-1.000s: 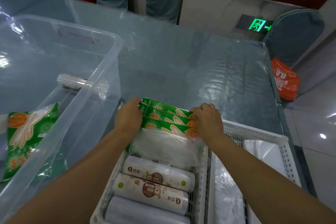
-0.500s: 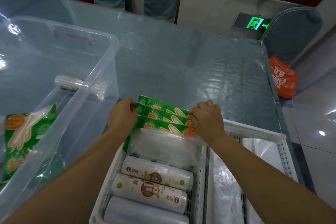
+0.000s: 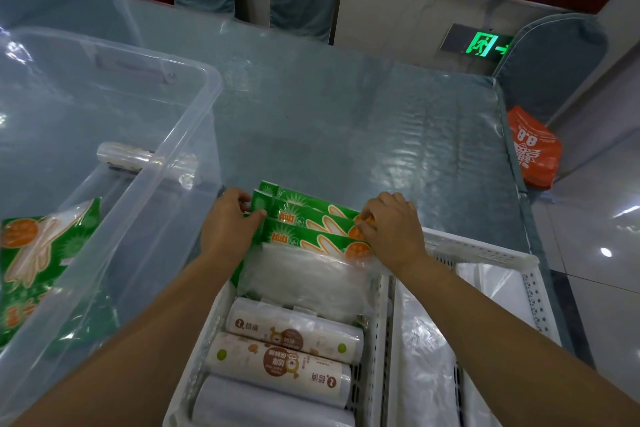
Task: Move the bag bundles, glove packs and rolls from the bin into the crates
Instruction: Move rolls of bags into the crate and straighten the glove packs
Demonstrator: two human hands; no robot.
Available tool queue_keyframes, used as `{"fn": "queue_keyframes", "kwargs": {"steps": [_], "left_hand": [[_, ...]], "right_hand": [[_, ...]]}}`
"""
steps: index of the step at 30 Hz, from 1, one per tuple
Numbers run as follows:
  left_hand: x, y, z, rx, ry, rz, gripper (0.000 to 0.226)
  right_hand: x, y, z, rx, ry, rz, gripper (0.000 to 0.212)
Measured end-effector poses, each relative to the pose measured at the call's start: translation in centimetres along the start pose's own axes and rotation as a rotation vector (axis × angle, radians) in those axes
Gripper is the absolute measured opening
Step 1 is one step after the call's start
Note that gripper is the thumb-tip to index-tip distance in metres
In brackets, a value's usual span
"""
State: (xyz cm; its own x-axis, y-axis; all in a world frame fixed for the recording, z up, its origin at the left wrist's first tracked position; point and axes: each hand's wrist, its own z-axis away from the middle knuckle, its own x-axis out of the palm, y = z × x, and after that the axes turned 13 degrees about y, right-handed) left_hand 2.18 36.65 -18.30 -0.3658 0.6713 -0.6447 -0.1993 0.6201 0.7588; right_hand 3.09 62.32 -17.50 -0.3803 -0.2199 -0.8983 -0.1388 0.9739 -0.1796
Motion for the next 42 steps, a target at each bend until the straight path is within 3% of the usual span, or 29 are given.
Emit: {"fn": "queue_keyframes", "kwargs": {"steps": [4, 9, 12, 14, 16, 19, 22, 28, 35, 42], "left_hand": [[-0.8, -0.8, 0.1, -0.001, -0.032, -0.031, 0.019], [-1.5, 0.2, 0.8, 0.076, -0.022, -0.107, 0.012], [-1.9, 0.6, 2.7, 0.436, 0.083, -0.151, 0.029], [-1.9, 0.4, 4.8, 0.719, -0.05, -0.175, 0.038], [-1.7, -0.2, 6.3, 0.845, -0.198, -0.267, 0.049], [-1.7, -0.9, 6.9, 0.816, -0.335, -0.401, 0.06], [-2.3, -1.0, 7.1, 0.771, -0.368, -0.403, 0.058], [-5.5, 1.1, 7.8, 0.705, -0.207, -0.317, 0.047], [-13.2, 7.1, 6.1, 0.769, 0.019, -0.302, 0.031], [-22.9, 3.9, 2.2, 0.67, 0.074, -0.334, 0.024]], "right_hand": [[0.0, 0.6, 1.5, -0.089, -0.103, 0.061, 0.024], [-0.3, 0.6, 2.2, -0.038, -0.145, 0.063, 0.019], [-1.0, -0.1, 2.9, 0.006, -0.006, -0.09, 0.014], [-1.5, -1.1, 4.0, -0.051, 0.019, -0.227, 0.016], [-1.9, -2.1, 5.5, -0.138, -0.038, -0.276, 0.024], [-1.8, -2.8, 7.2, -0.255, -0.127, -0.261, 0.028], [-1.9, -3.0, 7.8, -0.254, -0.137, -0.242, 0.027], [-3.1, -4.8, 7.6, -0.281, 0.014, -0.317, 0.02], [-5.6, -11.0, 4.3, -0.251, 0.135, -0.408, 0.009], [-8.1, -20.7, 1.7, -0.26, 0.259, -0.514, 0.007]]}}
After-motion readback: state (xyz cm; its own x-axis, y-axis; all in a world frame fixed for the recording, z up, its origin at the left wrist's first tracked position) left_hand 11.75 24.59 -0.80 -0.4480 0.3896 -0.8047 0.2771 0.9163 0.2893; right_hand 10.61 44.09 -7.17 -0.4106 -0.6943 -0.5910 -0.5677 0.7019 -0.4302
